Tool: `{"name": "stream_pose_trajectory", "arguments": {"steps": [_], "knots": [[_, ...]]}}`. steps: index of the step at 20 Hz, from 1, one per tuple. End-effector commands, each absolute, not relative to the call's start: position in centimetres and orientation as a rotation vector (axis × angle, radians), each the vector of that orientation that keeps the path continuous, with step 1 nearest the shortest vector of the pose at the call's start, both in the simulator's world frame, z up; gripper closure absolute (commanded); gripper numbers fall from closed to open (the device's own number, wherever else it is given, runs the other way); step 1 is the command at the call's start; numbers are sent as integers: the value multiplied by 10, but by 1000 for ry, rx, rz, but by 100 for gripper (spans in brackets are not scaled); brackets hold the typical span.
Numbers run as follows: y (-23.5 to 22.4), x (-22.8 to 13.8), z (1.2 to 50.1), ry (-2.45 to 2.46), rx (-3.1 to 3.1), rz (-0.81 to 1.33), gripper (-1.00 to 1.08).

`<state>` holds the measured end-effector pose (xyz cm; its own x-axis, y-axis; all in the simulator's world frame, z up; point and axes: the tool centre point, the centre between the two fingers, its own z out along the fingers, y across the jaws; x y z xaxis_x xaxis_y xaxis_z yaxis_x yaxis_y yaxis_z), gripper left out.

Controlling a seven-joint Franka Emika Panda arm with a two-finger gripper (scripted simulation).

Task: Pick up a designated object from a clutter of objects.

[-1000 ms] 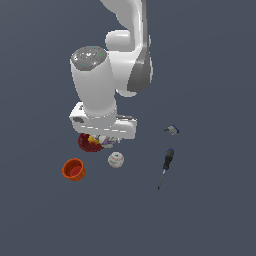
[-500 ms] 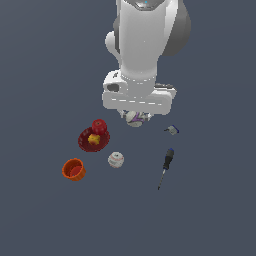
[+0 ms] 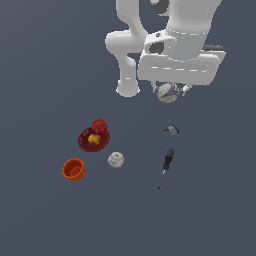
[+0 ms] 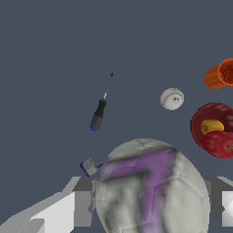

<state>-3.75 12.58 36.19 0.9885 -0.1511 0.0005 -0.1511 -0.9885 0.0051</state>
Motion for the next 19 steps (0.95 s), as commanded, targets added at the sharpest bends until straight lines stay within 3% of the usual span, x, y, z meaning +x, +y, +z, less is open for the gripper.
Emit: {"name": "stream_pose_trajectory", "arguments": {"steps": [1, 10, 19], "knots": [[151, -47, 381, -238, 3128, 1, 108], [220, -68, 433, -239, 3131, 0, 108], [240, -72, 448, -239, 3132, 0, 108]]}}
